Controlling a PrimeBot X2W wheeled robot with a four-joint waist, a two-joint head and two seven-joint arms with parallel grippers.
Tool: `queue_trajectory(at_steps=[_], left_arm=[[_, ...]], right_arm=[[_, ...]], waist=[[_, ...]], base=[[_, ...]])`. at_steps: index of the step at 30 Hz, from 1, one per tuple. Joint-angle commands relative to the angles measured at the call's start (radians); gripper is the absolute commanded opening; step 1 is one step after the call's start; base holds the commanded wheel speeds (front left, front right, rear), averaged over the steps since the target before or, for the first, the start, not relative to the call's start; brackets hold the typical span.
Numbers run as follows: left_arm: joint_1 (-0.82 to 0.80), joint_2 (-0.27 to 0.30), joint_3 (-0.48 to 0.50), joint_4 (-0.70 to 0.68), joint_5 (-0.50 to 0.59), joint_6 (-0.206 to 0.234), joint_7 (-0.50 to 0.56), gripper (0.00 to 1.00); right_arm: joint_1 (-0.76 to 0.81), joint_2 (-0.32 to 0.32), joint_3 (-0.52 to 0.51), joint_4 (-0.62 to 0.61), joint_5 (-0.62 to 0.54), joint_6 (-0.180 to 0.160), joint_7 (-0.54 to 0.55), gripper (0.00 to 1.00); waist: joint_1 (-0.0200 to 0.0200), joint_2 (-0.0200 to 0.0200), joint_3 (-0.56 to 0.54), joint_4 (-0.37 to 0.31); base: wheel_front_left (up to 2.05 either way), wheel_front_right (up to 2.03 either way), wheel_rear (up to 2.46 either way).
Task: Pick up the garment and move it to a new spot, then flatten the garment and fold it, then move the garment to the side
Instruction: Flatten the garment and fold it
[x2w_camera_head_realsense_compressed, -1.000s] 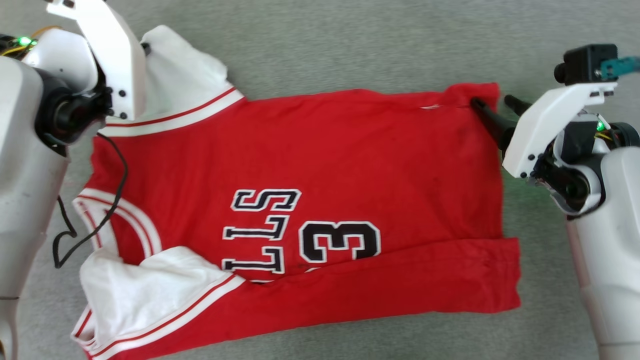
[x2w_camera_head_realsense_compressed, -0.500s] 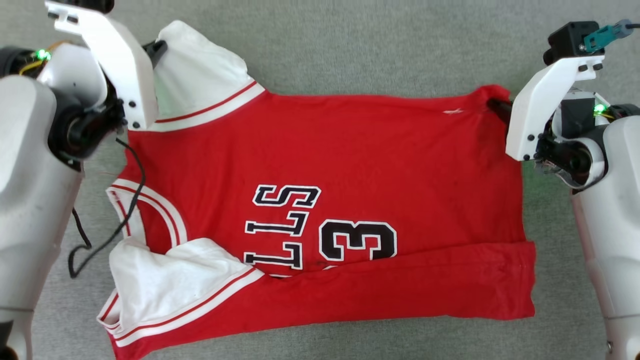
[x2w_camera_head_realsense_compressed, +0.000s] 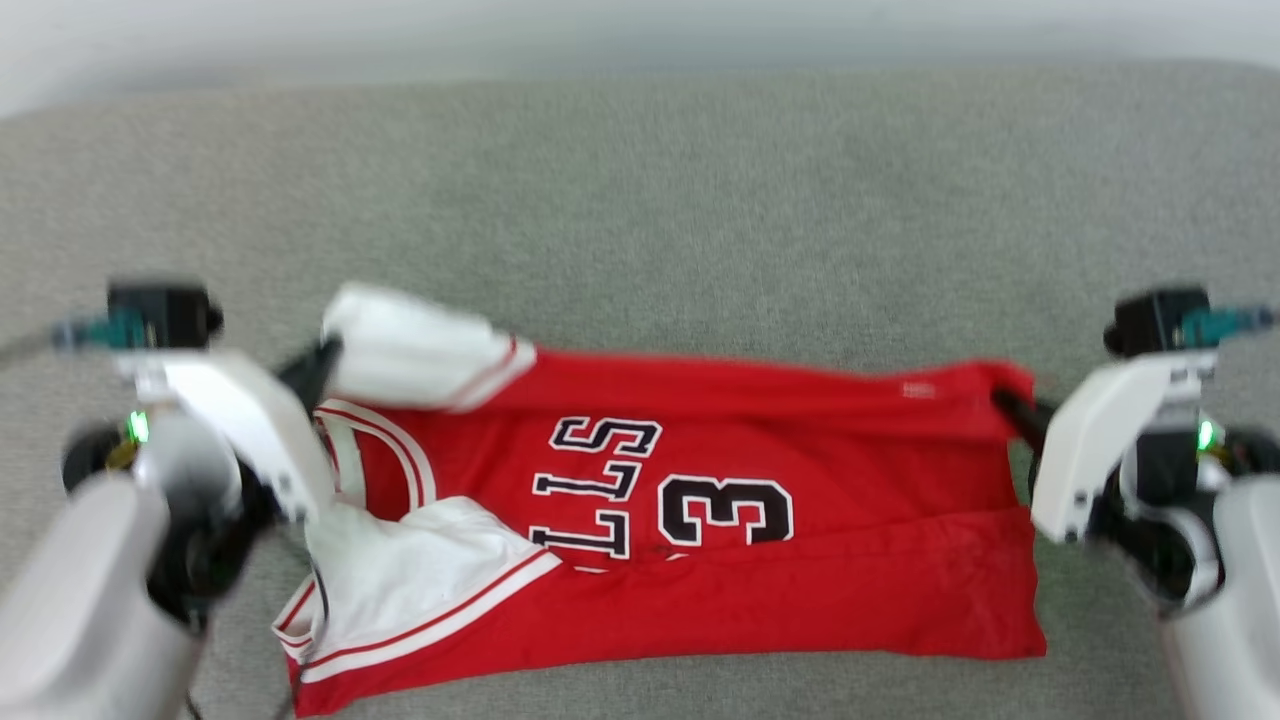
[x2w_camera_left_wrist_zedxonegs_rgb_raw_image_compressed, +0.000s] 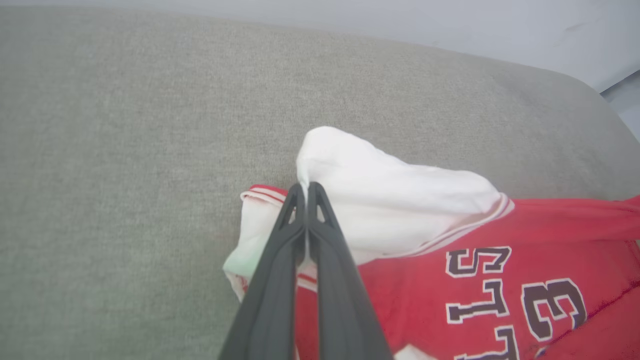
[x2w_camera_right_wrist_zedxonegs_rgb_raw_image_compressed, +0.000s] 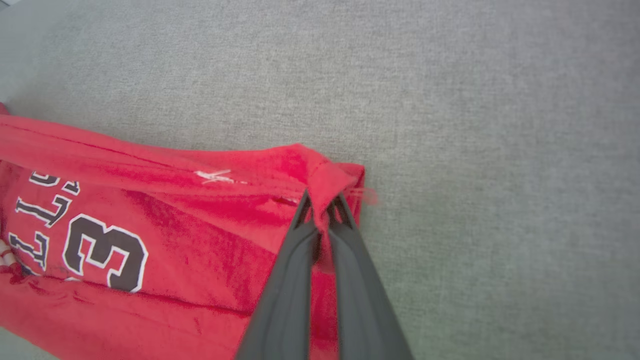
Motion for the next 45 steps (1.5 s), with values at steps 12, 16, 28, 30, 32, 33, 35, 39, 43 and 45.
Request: queue_trajectory(at_steps=[12,16,28,30,32,33,35,39,43,45], left_arm=[[0.405,-0.076,-0.016,-0.051,-0.07,0.12,-0.07,0.58],[0.419,-0.119,-0.03,-0.019,-0.056,0.115,-0.122,1.0],[0.358,-0.157,0.004,-0.137,0.146,0.138,-0.513,1.0],[0.343,-0.167,0.016,-0.202,0.205,0.154,-0.553,1.0],[0.348,-0.17,0.022,-0.232,0.233,0.162,-0.561,1.0],[0.349,-0.171,0.024,-0.244,0.244,0.166,-0.564,1.0],[0.354,-0.174,0.024,-0.267,0.268,0.175,-0.565,1.0],[0.368,-0.172,0.016,-0.3,0.299,0.193,-0.566,1.0],[0.373,-0.163,0.008,-0.316,0.308,0.2,-0.557,1.0],[0.382,-0.158,0.007,-0.32,0.309,0.205,-0.552,1.0]], right_arm=[[0.292,0.067,-0.103,0.015,0.017,-0.001,-0.057,1.0],[0.314,0.071,-0.094,0.033,0.026,-0.001,-0.108,1.0],[0.324,-0.008,-0.154,-0.136,0.04,-0.001,-0.157,1.0],[0.318,-0.032,-0.196,-0.13,0.025,-0.001,-0.064,1.0],[0.32,-0.029,-0.201,-0.125,0.02,-0.001,-0.02,1.0],[0.322,-0.028,-0.202,-0.121,0.015,-0.001,-0.001,1.0],[0.324,-0.013,-0.202,-0.107,0.011,-0.001,0.032,1.0],[0.32,0.022,-0.192,-0.057,0.006,-0.001,0.084,1.0],[0.316,0.047,-0.176,0.01,0.015,-0.001,0.109,1.0],[0.313,0.061,-0.169,0.044,0.026,-0.001,0.123,1.0]], waist=[[0.0001,0.0,-0.099,0.015],[0.0001,0.0,-0.103,0.013],[0.0001,0.0,-0.175,0.016],[0.0001,0.0,-0.176,0.045],[0.0001,0.0,-0.171,0.062],[0.0001,0.0,-0.168,0.072],[0.0001,0.0,-0.161,0.09],[0.0001,0.0,-0.143,0.125],[0.0001,0.0,-0.127,0.152],[0.0001,0.0,-0.122,0.16]], base=[[0.0,0.0,0.0],[0.0,0.0,0.0],[0.0,0.0,0.0],[0.0,0.0,0.0],[0.0,0.0,0.0],[0.0,0.0,0.0],[0.0,0.0,0.0],[0.0,0.0,0.0],[0.0,0.0,0.0],[0.0,0.0,0.0]])
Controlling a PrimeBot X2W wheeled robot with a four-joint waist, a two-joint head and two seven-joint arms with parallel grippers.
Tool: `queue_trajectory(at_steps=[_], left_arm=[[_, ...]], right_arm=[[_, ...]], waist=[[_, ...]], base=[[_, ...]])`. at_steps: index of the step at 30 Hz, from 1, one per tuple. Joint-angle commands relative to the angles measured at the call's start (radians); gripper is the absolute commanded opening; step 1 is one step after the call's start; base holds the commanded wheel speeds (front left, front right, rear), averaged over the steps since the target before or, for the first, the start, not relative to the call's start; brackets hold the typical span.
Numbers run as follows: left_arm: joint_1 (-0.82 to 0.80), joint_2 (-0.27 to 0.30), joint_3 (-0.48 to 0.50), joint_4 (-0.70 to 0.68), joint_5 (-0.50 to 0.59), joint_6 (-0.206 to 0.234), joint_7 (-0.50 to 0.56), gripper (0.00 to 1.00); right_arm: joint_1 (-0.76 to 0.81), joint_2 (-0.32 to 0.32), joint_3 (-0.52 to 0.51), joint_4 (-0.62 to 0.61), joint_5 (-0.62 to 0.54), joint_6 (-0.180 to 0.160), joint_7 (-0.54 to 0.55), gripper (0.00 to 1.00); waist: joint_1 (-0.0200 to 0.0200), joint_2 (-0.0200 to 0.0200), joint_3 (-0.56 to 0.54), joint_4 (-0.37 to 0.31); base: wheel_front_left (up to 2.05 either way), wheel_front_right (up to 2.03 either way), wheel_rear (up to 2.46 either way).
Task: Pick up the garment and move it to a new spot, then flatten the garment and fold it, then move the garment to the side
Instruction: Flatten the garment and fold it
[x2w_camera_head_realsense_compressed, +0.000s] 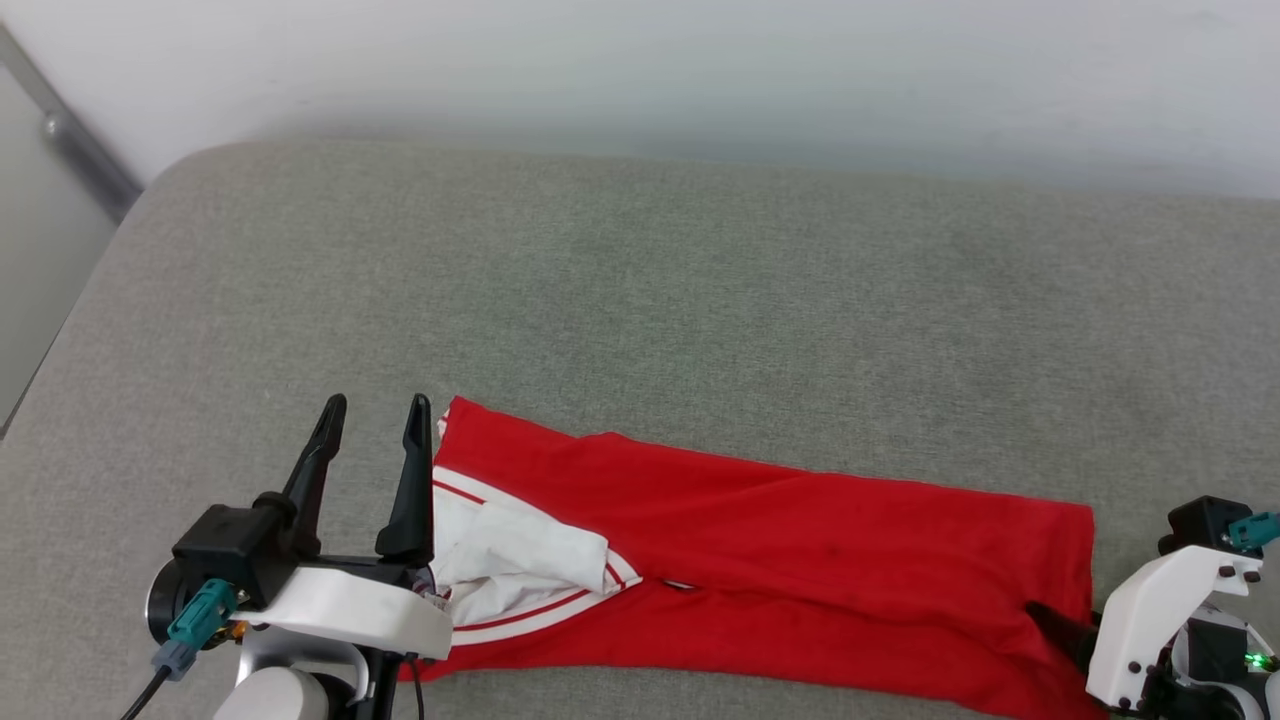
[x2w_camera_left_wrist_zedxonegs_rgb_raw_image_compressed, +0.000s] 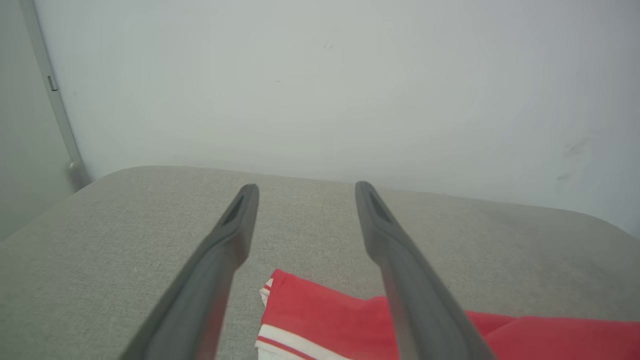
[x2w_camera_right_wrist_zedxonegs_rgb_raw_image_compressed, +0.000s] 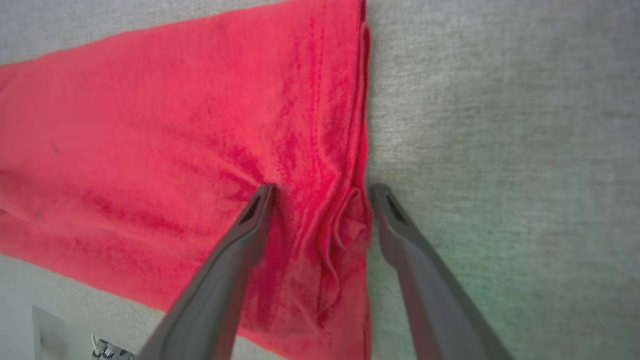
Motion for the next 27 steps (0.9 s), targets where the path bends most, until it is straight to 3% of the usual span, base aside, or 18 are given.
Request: queue_trajectory(at_steps=[1,2,3,15,27], left_arm=[[0.013,0.006,0.0,-0.005,0.004,0.004,0.002,1.0],[0.014,0.007,0.001,-0.007,0.004,0.006,0.004,1.0],[0.015,0.008,0.001,-0.009,0.004,0.008,0.005,1.0],[0.073,0.047,0.006,-0.021,0.014,0.045,0.036,1.0],[0.109,0.054,-0.009,-0.052,0.004,0.064,0.062,1.0]], right_arm=[[0.003,0.017,0.017,0.037,0.011,0.0,0.018,1.0],[-0.002,0.016,0.021,0.049,0.016,0.0,0.02,0.33],[-0.008,0.015,0.025,0.056,0.022,0.0,0.021,0.0],[-0.045,-0.066,0.078,-0.013,0.049,0.001,-0.024,0.0],[0.013,-0.112,-0.184,-0.079,0.0,0.0,0.014,0.0]], waist=[[0.0001,-0.0001,0.007,0.008],[0.0001,-0.0001,0.008,0.01],[0.0001,-0.0001,0.008,0.011],[0.0001,-0.0001,-0.068,-0.051],[0.0001,-0.0001,-0.096,-0.124]], base=[[0.0,0.0,0.0],[0.0,0.0,0.0],[0.0,0.0,0.0],[0.0,0.0,0.0],[0.0,0.0,0.0]])
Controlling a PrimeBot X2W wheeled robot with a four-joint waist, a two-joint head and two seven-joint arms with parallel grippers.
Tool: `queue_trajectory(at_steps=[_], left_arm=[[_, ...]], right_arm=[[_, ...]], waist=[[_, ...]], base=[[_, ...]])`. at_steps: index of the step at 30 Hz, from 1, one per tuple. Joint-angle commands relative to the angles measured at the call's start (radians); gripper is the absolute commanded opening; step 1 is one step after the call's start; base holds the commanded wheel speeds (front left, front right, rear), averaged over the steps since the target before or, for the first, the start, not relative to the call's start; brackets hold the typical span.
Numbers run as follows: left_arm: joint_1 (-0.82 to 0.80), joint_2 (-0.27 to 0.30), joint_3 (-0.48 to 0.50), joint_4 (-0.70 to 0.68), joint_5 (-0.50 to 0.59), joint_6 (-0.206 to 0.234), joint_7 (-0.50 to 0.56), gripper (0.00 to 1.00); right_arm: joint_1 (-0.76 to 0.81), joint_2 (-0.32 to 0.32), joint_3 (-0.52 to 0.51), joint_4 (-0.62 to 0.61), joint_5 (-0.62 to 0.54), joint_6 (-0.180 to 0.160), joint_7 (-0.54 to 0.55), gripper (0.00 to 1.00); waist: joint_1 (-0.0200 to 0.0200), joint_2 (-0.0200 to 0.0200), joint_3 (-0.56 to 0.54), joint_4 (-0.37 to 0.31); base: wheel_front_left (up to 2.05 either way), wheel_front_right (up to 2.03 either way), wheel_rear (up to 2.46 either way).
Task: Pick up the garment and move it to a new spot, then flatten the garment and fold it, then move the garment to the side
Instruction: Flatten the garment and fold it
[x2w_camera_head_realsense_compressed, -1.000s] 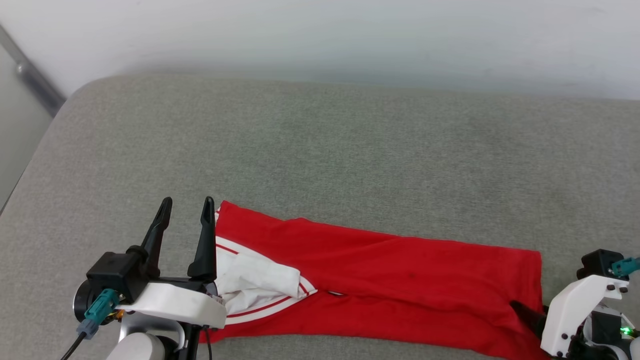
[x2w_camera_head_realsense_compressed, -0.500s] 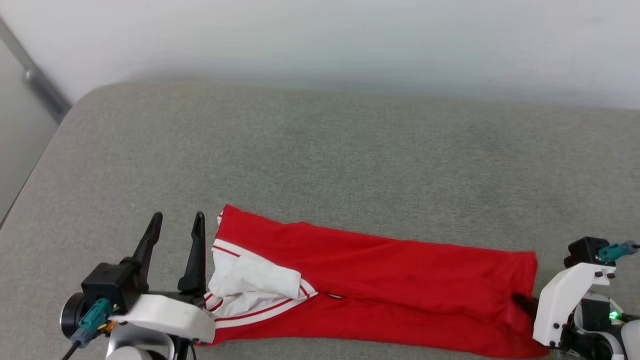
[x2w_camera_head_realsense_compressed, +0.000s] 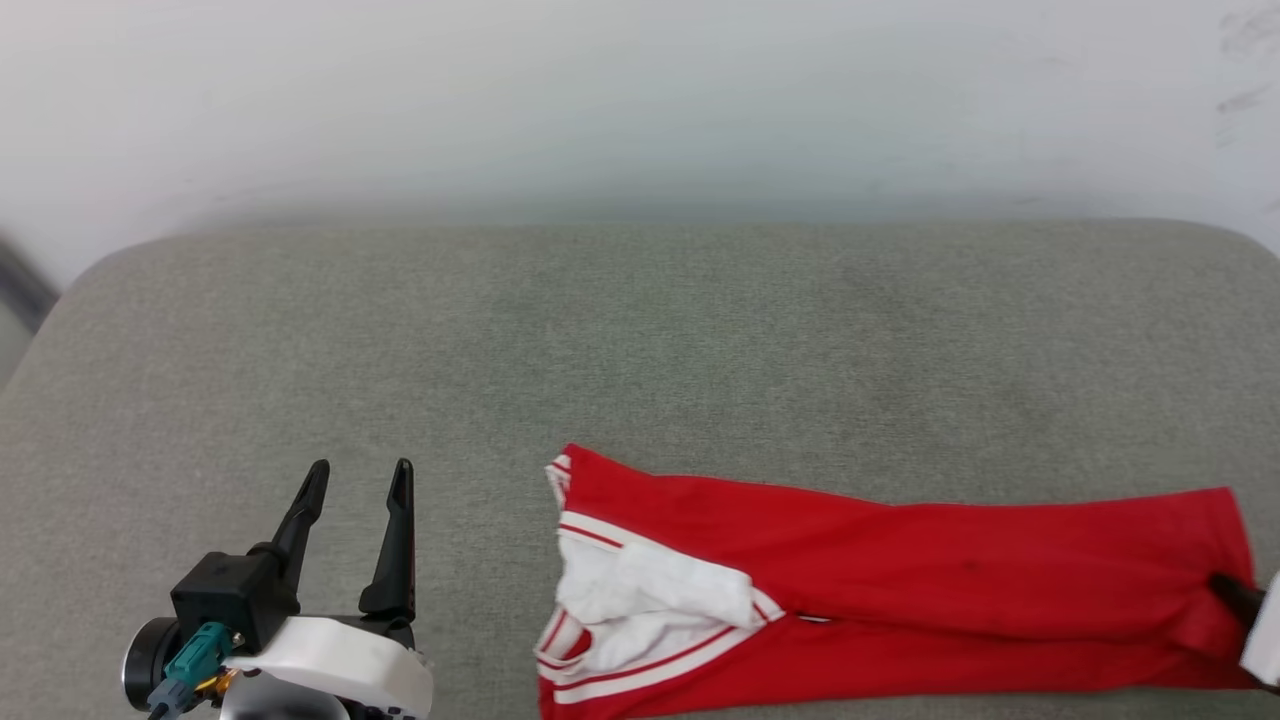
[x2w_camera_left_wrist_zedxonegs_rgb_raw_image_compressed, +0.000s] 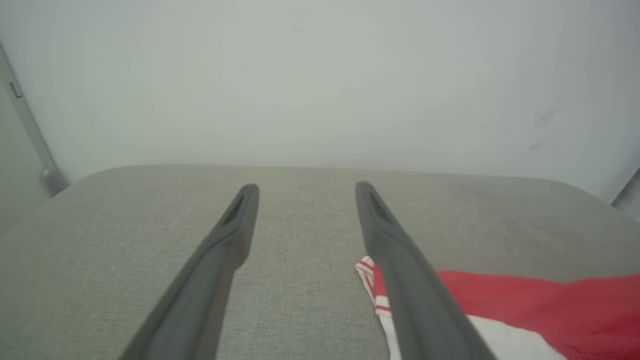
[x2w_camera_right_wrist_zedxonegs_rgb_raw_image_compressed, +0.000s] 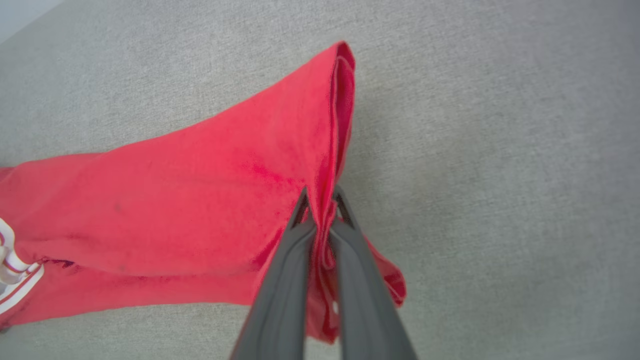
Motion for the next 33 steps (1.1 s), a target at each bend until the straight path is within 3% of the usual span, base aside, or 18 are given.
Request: queue_trajectory(at_steps=[1,4,8,13,16,17,20,29,30,31,32,33], left_arm=[[0.011,-0.002,0.0,-0.002,-0.005,0.003,0.0,1.0],[0.016,-0.006,-0.002,-0.001,-0.01,0.004,-0.002,1.0],[0.009,-0.008,-0.008,0.002,-0.013,-0.001,0.001,1.0],[-0.015,-0.01,-0.016,0.007,-0.012,-0.011,0.006,1.0],[-0.028,-0.007,-0.02,0.012,-0.013,-0.017,0.01,1.0],[-0.028,-0.007,-0.02,0.012,-0.013,-0.017,0.01,1.0],[-0.039,-0.01,-0.029,0.015,-0.011,-0.02,0.017,1.0],[-0.081,-0.027,-0.053,0.036,-0.017,-0.045,0.02,1.0],[-0.088,-0.033,-0.054,0.047,-0.021,-0.049,0.014,1.0],[-0.088,-0.036,-0.055,0.05,-0.023,-0.05,0.012,1.0],[-0.088,-0.037,-0.056,0.054,-0.023,-0.051,0.009,1.0],[-0.09,-0.038,-0.056,0.058,-0.023,-0.051,0.009,1.0]], right_arm=[[0.01,0.001,-0.032,-0.014,0.004,0.0,0.008,0.0],[-0.017,0.073,-0.102,-0.017,0.092,0.0,0.062,0.0],[-0.067,0.192,-0.176,0.015,0.266,0.0,0.221,0.0],[-0.12,0.248,-0.18,0.066,0.491,0.0,0.37,0.0],[-0.14,0.249,-0.067,0.145,0.665,0.0,0.365,0.0],[-0.14,0.249,-0.067,0.145,0.665,0.0,0.365,0.0],[-0.157,0.246,0.077,0.191,0.79,0.0,0.303,0.0],[-0.216,0.246,0.475,0.242,0.934,0.0,0.061,0.0],[-0.241,0.246,0.552,0.257,0.93,0.0,-0.007,0.04],[-0.248,0.246,0.571,0.266,0.92,0.0,-0.034,0.42],[-0.256,0.246,0.592,0.271,0.911,0.0,-0.055,1.0],[-0.263,0.246,0.606,0.276,0.902,0.0,-0.081,1.0]], waist=[[0.0,-0.0001,-0.003,-0.008],[0.0,-0.0001,-0.004,-0.018],[0.0,-0.0001,-0.005,-0.021],[0.0,-0.0001,-0.009,-0.007],[0.0,-0.0001,-0.011,0.006],[0.0,-0.0001,-0.011,0.006],[0.0,-0.0001,-0.011,0.023],[0.0,-0.0001,0.023,0.1],[0.0,-0.0001,0.034,0.119],[0.0,-0.0001,0.037,0.123],[0.0,-0.0001,0.039,0.127],[0.0,-0.0001,0.041,0.129]], base=[[0.0,0.0,0.0],[0.0,0.0,0.0],[0.0,0.0,0.0],[0.0,0.0,0.0],[0.0,0.0,0.0],[0.0,0.0,0.0],[0.0,0.0,0.0],[0.0,0.0,0.0],[0.0,0.0,0.0],[0.0,0.0,0.0],[0.0,0.0,0.0],[0.0,0.0,0.0]])
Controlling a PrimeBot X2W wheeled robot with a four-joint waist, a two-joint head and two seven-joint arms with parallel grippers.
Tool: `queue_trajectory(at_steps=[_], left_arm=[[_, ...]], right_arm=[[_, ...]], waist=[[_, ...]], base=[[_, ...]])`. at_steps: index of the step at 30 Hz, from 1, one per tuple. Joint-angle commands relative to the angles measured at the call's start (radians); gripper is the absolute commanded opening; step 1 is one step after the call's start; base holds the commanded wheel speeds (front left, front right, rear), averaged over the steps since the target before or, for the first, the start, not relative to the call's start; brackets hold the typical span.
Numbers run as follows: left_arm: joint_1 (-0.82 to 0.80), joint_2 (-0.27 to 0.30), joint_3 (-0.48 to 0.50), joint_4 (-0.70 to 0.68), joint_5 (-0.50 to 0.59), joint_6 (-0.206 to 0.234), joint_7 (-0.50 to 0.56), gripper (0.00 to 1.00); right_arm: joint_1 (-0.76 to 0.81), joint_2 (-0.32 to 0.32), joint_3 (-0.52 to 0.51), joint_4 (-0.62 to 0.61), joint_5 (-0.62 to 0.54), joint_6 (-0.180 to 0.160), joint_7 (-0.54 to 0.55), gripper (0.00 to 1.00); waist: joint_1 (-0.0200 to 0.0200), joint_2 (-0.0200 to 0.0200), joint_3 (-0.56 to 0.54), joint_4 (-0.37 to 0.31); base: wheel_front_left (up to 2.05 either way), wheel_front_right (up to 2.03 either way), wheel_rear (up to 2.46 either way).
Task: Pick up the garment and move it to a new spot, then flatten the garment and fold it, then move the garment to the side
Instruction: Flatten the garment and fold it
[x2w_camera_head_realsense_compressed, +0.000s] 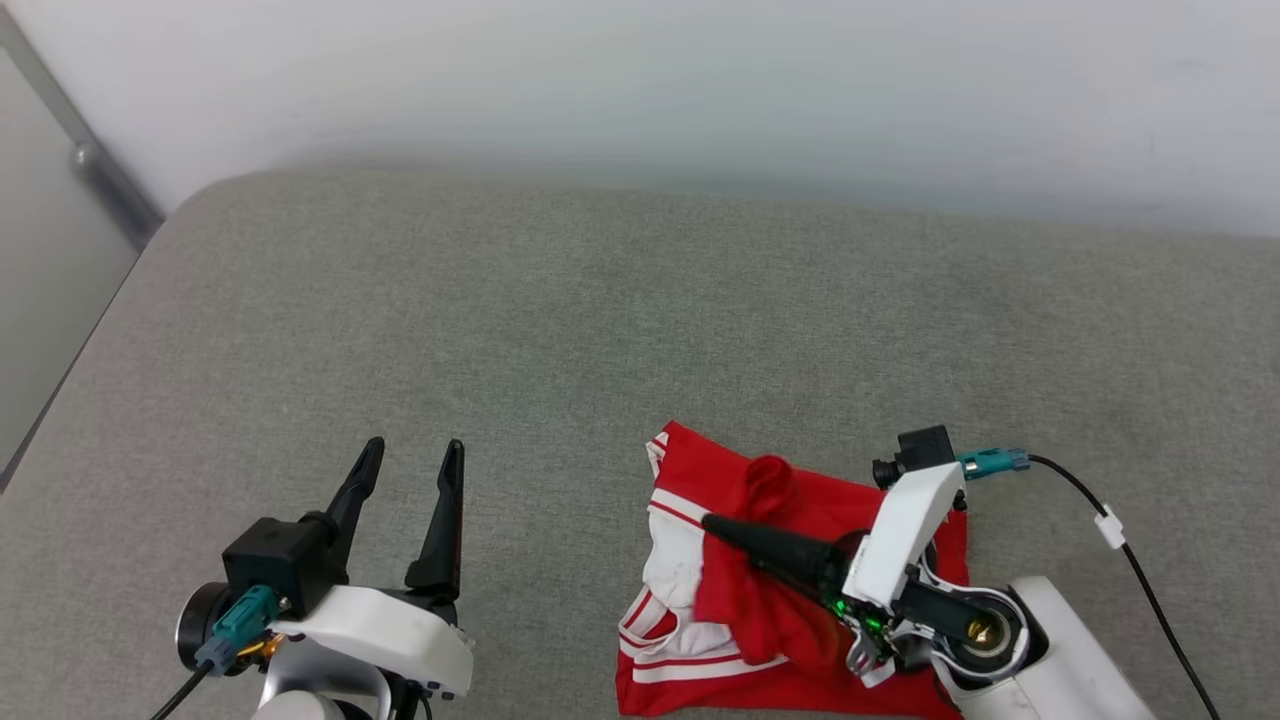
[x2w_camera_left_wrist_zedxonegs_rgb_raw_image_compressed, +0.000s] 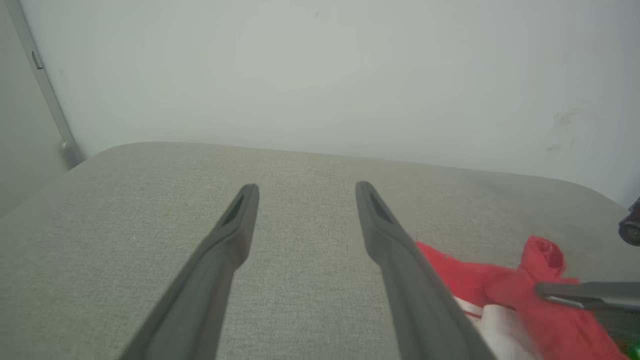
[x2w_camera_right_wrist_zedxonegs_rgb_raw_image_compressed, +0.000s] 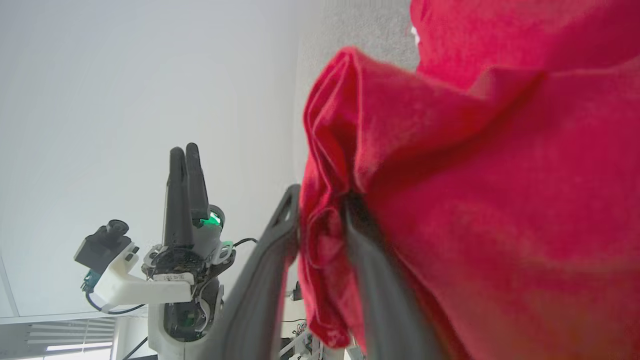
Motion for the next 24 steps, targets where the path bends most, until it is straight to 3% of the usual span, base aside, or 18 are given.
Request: queue_trajectory(at_steps=[1,5,9,12,16,19,24], left_arm=[[-0.009,-0.004,0.0,0.004,0.0,-0.001,-0.006,1.0],[-0.009,-0.008,-0.002,0.015,-0.005,-0.003,-0.01,1.0],[-0.007,-0.009,-0.004,0.02,-0.007,-0.002,-0.012,1.0],[-0.001,-0.008,-0.002,0.023,-0.007,0.002,-0.016,1.0],[0.016,-0.007,0.001,0.028,-0.009,0.011,-0.019,1.0],[0.025,-0.006,0.006,0.031,-0.013,0.02,-0.023,1.0],[0.045,-0.005,0.022,0.037,-0.024,0.031,-0.033,1.0]], right_arm=[[-0.016,0.0,0.009,0.003,-0.006,0.0,-0.014,1.0],[-0.035,-0.001,0.059,0.001,-0.023,0.0,-0.061,1.0],[-0.063,-0.045,0.119,-0.035,-0.1,0.0,-0.11,1.0],[-0.087,-0.096,0.177,-0.085,-0.206,0.0,-0.203,1.0],[-0.113,-0.202,0.246,-0.097,-0.439,0.0,-0.361,1.0],[-0.104,-0.25,0.221,-0.059,-0.591,0.0,-0.44,1.0],[-0.045,-0.296,0.076,-0.048,-0.787,0.0,-0.55,1.0]], waist=[[0.0,0.0,0.003,0.004],[0.0,0.0,0.001,0.003],[0.0,0.0,-0.004,-0.009],[0.0,0.0,-0.009,-0.022],[0.0,0.0,-0.024,-0.044],[0.0,0.0,-0.038,-0.063],[0.0,0.0,-0.049,-0.097]], base=[[0.0,0.0,0.0],[0.0,0.0,0.0],[0.0,0.0,0.0],[0.0,0.0,0.0],[0.0,0.0,0.0],[0.0,0.0,0.0],[0.0,0.0,0.0]])
